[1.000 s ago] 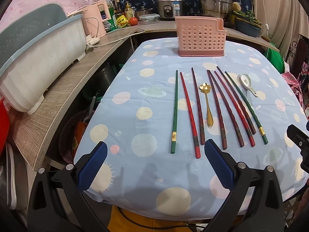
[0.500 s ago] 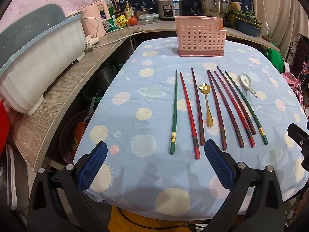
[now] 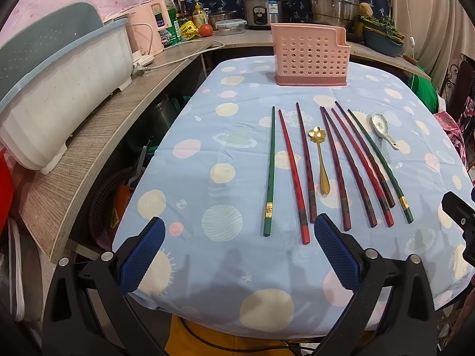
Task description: Organize utensils
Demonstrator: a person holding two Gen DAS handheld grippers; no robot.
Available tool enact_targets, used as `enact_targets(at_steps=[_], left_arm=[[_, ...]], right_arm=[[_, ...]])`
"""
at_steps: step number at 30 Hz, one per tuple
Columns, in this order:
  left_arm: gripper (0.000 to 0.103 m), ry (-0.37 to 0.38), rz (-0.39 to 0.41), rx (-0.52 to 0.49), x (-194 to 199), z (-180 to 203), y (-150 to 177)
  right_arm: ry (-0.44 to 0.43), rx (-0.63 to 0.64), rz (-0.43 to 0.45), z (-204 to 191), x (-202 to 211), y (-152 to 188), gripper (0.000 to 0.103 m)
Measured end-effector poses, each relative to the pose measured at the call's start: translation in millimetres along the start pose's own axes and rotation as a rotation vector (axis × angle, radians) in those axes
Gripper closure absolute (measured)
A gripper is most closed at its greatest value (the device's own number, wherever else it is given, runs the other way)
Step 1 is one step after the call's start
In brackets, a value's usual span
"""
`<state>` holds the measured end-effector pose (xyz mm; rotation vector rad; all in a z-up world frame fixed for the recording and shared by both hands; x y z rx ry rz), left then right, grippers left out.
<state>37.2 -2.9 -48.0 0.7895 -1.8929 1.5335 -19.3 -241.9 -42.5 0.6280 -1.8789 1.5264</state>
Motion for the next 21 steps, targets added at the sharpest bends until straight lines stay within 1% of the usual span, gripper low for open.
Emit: enact_targets(at_steps=[14,21], left_arm=[[0.007,0.005,-0.004,-0.002,-0.9,-2.6,0.1],[0.007,0.008,-0.013,0.030,-6.1,-9.4,-1.8]], right_arm=[[-0.004,-0.006,-0.001,0.5,-1.8,2.2,0.007],[-0.001,-0.013,-0.005,2.9,-3.6,2.2,0.007]])
Point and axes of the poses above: each gripper's, at about its wrist camera, not at the fingertips, and x roughly against the way its jaws point, z to its right, y to its underside, the point moved 5 cm from there along -x, roughly the way its jaws point, and after that the axes turned 5 degrees about -y, right-handed, at the moved point
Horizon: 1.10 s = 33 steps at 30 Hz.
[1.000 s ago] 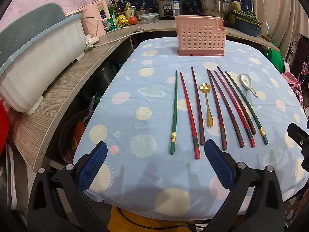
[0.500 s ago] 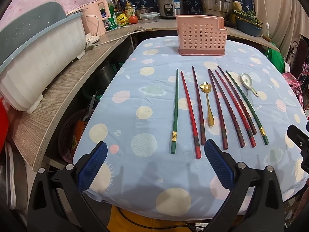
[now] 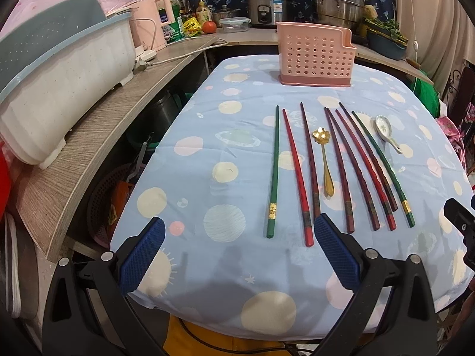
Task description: Organize utensils
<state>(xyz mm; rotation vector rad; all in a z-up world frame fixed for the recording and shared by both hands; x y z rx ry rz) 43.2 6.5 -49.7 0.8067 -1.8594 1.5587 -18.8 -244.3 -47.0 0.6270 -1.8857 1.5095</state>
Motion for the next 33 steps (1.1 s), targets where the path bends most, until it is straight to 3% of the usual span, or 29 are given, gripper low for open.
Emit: enact_targets(at_steps=[8,16,22,26,33], left_arm=[[0.009,0.013,-0.051,-0.001,-30.0,-1.5,-0.7],[0.023,0.018,-0.097,-0.036,-56.7,6.1,2.3],[0.040,0.041,-0.126,-0.042,-66.7,9.5,5.9],[0.053,0.073,-0.140,-0.032,-70.3,11.3,6.7],[0.099,0.155,-0.157,-0.043,-68.2,23.5,4.3]], right_arm=[[0.003,0.001,-0.010,3.9,-5.6,-2.5,0.007],[0.000,-0.011,-0.030,7.0,-19.0,-4.1,0.007],[0.003,-0.008,-0.040,5.2,-25.3,-5.3,0.007],[-0.001,-0.009,-0.049,3.7,-29.8,-5.9,0.007],[-0.003,-0.004,-0.057,4.5,-40.7,-12.9,0.007]])
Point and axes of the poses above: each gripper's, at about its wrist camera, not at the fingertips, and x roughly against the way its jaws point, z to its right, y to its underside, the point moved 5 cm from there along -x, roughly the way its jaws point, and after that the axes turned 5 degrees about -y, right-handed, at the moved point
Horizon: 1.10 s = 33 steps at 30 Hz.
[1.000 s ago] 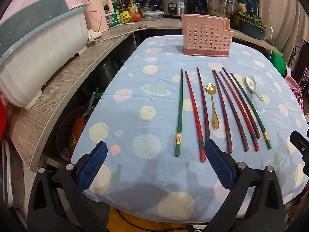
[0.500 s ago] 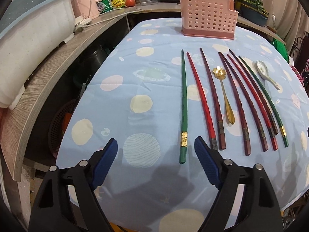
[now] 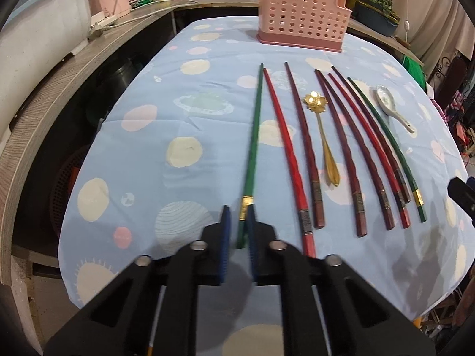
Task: Organize utensils
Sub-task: 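Move left tool to the green chopstick while right tool moves to the white ceramic spoon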
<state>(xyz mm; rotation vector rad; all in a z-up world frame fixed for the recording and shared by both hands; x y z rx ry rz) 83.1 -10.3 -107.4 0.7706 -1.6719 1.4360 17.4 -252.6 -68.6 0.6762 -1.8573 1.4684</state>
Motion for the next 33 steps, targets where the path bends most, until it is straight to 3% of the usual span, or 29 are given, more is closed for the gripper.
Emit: enact_targets(at_steps=[6,11,16,27,33], left_arm=[[0.103,0.018,-0.011,0.007,-0.7,1.1,-4.1],[0.103,0.031,-0.026,0.024,-3.8,-1.2,-6.2],[0.103,0.039,-0.030,0.033,-4.1,-2.7,-5.3],[0.103,0.067,-0.041,0.049,-4.1,-6.9,-3.4],[0.102,0.093,-0.012,0.064,9.7,-6.1,-8.5]], right_arm=[[-0.023,-0.030,0.031,7.8,-12.3,-26.3,0.010],[-0.055,-0.068,0.021,11.7,-35.8,-49.1,0.028],[-0.088,-0.095,-0.013,10.5,-61.6,-61.2,0.053],[-0.107,-0.103,-0.072,8.0,-94.4,-60.8,0.085],[-0.108,-0.109,-0.088,12.4,-99.4,-57.7,0.086]])
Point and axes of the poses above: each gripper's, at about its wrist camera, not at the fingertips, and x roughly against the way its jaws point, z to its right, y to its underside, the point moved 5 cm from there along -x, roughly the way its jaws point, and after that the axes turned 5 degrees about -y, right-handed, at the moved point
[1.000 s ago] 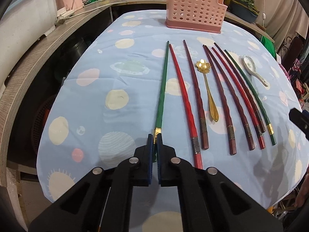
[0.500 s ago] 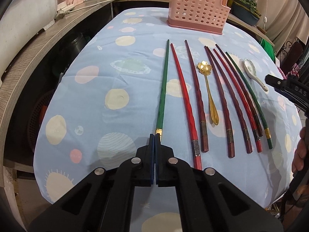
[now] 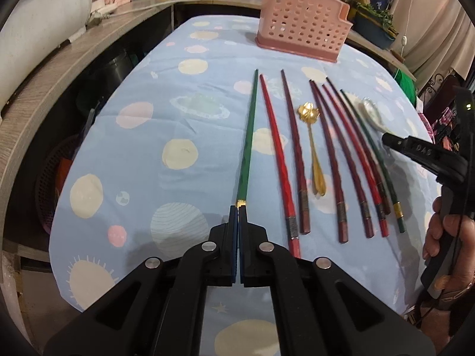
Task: Organize utensils
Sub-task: 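Move left tool to the green chopstick while right tool moves to the white ceramic spoon, then close left tool on the green chopstick while right tool closes on the ceramic spoon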
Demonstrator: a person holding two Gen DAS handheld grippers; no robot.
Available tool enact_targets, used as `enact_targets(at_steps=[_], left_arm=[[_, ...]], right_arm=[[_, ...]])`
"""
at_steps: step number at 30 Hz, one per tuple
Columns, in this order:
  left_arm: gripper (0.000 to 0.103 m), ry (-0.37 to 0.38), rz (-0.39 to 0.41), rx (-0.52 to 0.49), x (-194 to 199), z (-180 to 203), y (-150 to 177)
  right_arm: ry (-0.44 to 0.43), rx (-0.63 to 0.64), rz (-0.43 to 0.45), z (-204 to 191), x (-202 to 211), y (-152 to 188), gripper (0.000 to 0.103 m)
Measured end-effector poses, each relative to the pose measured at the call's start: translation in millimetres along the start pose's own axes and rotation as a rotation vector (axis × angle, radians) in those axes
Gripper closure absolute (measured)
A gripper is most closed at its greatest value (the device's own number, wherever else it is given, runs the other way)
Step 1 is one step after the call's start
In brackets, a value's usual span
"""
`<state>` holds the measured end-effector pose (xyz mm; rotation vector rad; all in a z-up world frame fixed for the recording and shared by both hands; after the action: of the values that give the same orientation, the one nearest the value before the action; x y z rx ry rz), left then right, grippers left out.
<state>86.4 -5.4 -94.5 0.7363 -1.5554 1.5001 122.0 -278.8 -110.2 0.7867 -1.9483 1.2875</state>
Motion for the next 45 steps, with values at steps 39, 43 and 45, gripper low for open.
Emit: enact_targets(at_steps=[39,43,45], left_arm=[[0.095,-0.001,-0.031,-0.013,-21.6,-4.0,0.6],[0.096,-0.007,-0.028,-0.023,-22.6,-2.3,0.3],[0.096,-0.006,-0.030,-0.021,-22.5,-2.5,0.1]], right_arm=[[-0.026,0.020,0.048,-6.9,22.7,-11.1,0.063],[-0.038,0.009,0.049,-5.0,20.9,-15.6,0.068],[-0.043,0.000,0.041,-3.0,17.3,-16.5,0.074]])
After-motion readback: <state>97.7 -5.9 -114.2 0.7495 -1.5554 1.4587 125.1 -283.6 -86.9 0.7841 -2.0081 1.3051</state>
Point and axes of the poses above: each gripper's, at about its wrist camera, not at the fingertips, and x roughly against the way its jaws point, z to its right, y to its underside, the point moved 5 cm from there along -x, roughly the way its jaws point, and after that the axes turned 5 degrees about -y, right-handed, at the moved point
